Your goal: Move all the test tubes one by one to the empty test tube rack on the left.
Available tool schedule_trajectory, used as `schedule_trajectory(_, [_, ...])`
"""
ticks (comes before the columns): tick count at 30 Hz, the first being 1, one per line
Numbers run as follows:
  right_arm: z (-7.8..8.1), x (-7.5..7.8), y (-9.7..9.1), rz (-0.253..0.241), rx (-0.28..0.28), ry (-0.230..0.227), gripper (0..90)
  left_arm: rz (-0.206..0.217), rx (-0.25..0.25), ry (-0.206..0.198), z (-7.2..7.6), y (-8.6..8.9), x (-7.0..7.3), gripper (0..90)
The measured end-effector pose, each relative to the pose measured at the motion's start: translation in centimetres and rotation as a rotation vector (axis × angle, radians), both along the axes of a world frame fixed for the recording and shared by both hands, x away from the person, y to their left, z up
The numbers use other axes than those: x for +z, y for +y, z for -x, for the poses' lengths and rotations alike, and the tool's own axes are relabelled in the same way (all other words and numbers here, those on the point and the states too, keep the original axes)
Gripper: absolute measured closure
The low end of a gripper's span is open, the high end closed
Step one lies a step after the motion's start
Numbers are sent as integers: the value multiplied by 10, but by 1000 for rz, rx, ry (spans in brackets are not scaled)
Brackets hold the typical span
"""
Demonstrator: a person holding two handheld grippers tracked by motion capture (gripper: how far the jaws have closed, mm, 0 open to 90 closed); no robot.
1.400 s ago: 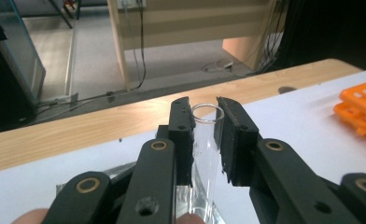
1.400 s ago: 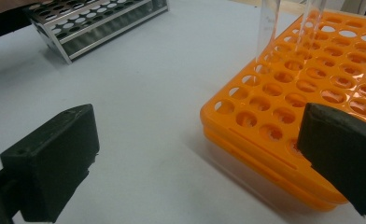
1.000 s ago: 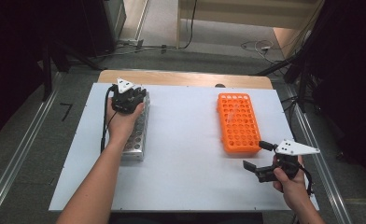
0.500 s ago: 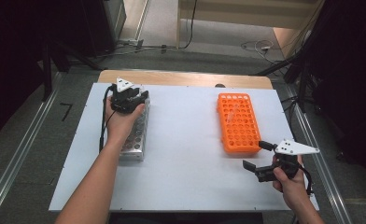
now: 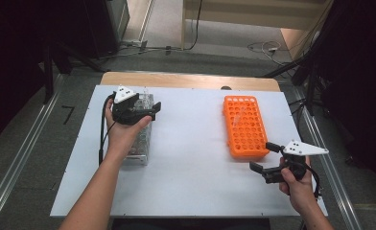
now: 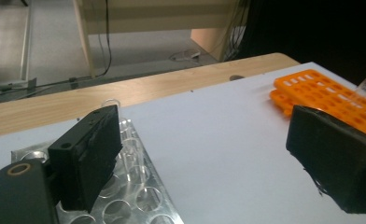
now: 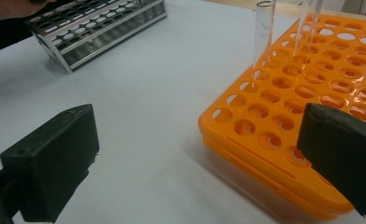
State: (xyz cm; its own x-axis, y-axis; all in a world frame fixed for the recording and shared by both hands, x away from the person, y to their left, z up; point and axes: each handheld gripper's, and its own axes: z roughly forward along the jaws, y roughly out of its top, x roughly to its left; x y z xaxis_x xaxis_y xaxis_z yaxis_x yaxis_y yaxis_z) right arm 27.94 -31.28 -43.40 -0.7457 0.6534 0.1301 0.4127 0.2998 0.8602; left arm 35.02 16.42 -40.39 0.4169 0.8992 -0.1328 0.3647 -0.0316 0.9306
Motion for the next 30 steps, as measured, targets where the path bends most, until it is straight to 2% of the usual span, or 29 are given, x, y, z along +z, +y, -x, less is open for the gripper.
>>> schedule_trajectory(6, [-6, 1, 3, 1, 0, 7, 0, 15, -43, -7, 20, -2, 5, 3])
schedule_trajectory(11, [-14, 4, 4, -3, -8, 5, 0, 31, -75, -20, 38, -4, 3, 0])
schedule_trajectory(18, [-27, 9, 7, 5, -22, -8, 0, 23, -99, -29, 61, -9, -1, 0])
schedule_trajectory(20, [-33, 10, 7, 2, -30, -12, 0, 34, -106, -34, 67, -10, -2, 0])
schedule_trajectory(25, [-48, 14, 3, -20, -56, -8, 0, 28, -127, -37, 80, -15, -4, 0])
schedule_trajectory(30, [-65, 15, 2, -8, -82, -1, 0, 32, -152, -38, 91, -21, -8, 0])
